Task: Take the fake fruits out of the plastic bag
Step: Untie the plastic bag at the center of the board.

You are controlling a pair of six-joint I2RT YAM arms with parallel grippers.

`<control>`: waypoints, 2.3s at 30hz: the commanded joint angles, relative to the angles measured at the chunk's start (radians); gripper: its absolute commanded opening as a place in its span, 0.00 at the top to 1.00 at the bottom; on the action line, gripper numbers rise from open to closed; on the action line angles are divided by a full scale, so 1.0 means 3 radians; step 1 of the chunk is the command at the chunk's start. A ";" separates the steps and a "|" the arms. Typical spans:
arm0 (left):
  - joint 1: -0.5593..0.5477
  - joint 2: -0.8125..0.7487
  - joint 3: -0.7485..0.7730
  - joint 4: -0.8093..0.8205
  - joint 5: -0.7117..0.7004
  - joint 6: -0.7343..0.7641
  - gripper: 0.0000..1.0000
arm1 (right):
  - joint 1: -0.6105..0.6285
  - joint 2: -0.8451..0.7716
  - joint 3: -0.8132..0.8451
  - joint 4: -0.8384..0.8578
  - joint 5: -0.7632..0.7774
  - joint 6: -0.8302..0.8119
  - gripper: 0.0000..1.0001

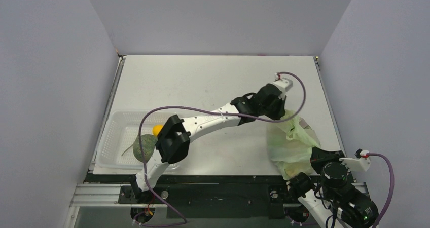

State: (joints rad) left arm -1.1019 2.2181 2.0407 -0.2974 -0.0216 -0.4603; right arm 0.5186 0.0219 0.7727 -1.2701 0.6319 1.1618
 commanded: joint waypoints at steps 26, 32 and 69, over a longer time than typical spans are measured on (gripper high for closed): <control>0.0395 -0.0306 -0.0864 0.1748 0.1466 -0.1600 1.00 | 0.0042 0.2055 0.0737 0.0261 -0.0728 -0.1908 0.32; 0.0395 -0.0266 -0.0778 0.1694 0.1465 -0.1623 1.00 | 0.0038 0.2283 0.0674 0.0594 -0.0670 -0.1886 0.49; 0.0487 -0.0977 -0.0605 -0.0008 0.0668 -0.0029 0.62 | 0.0049 0.0424 0.0339 0.0667 -0.0103 -0.1031 1.00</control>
State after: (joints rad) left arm -0.9058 2.1323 1.8366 -0.1143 0.3607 -0.7334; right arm 0.5259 0.1310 0.8688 -1.0649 0.5953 0.8669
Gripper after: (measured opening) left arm 0.372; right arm 0.007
